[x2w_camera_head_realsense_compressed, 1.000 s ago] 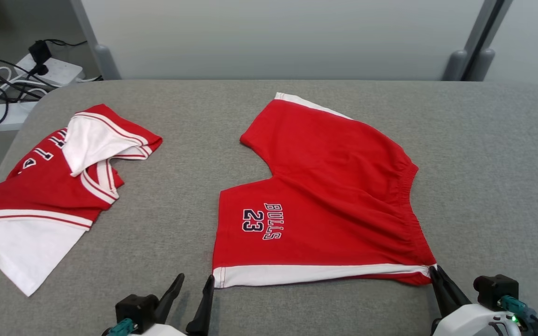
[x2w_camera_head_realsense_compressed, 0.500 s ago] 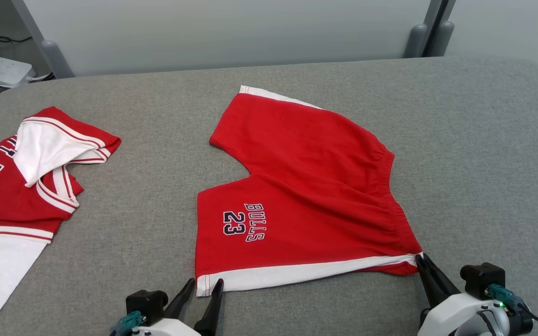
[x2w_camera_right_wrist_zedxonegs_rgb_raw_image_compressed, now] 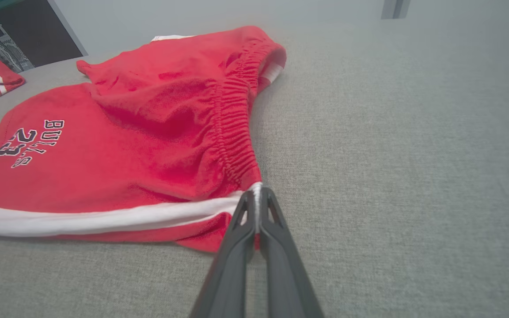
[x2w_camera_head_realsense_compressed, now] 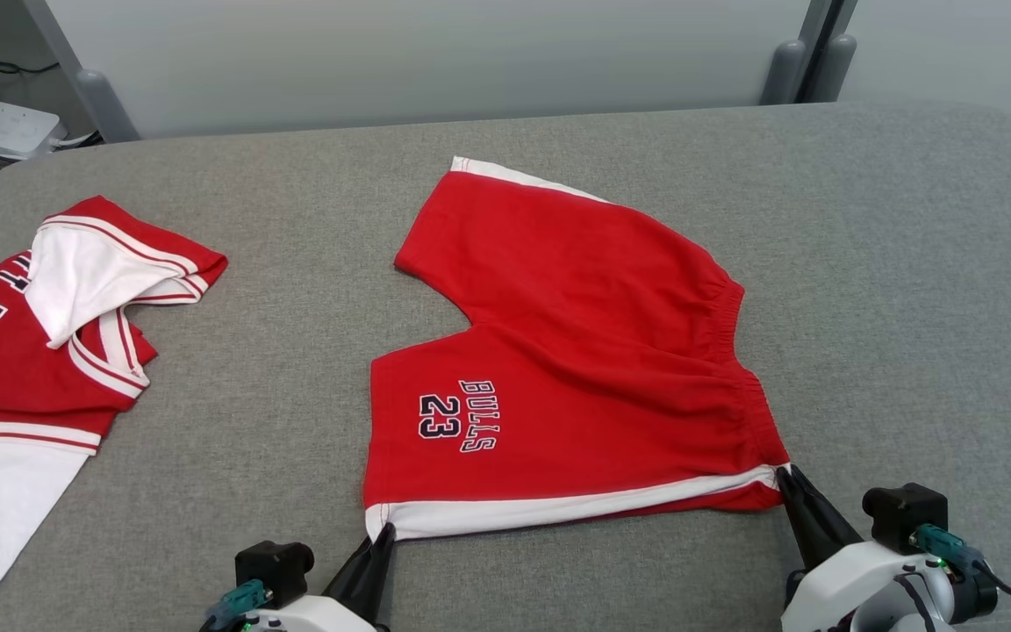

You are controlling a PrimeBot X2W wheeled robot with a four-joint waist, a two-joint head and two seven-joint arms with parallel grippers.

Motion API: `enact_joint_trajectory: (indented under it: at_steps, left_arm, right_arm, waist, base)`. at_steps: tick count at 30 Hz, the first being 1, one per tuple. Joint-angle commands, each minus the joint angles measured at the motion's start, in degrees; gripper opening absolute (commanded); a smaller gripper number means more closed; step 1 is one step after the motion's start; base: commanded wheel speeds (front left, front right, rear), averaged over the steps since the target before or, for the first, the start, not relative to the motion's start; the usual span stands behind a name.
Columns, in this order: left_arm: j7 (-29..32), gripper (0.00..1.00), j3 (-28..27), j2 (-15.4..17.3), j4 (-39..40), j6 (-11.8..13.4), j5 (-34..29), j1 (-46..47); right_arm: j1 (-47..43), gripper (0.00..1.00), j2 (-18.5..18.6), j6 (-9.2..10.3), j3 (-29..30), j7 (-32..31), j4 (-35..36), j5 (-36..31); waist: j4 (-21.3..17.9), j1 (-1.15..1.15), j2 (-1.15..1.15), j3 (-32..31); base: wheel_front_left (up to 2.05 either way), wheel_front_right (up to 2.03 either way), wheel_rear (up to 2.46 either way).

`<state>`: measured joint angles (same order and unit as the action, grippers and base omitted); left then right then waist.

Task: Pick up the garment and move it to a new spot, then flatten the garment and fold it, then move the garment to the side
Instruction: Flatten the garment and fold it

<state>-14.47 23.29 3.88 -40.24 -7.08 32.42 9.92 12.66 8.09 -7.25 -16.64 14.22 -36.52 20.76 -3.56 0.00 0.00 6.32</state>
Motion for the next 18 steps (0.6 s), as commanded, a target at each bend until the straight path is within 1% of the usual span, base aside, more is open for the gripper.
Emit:
enact_joint_trajectory:
  at_steps: [1,10,18]
  left_arm:
    - [-0.52,0.0,-1.43,1.04,1.12,-0.4,0.85,2.21]
    - [-0.52,0.0,-1.21,1.74,1.2,-0.4,1.35,-0.11]
    - [-0.52,0.0,-2.33,1.92,2.55,-0.4,0.36,-2.12]
  right_arm:
    - [1.45,0.0,0.8,-0.24,-0.89,0.78,0.91,0.3]
    - [0.23,0.0,0.46,-0.24,-0.9,0.78,-0.03,0.65]
    - [-1.98,0.0,0.18,-0.24,-0.2,0.78,1.38,0.95]
  waist:
    - [0.1,0.0,0.0,-0.17]
    - [1.54,0.0,0.0,-3.58]
    - [2.84,0.0,0.0,-5.94]
  base:
    - [0.0,0.0,0.0]
    - [0.0,0.0,0.0]
    - [0.0,0.0,0.0]
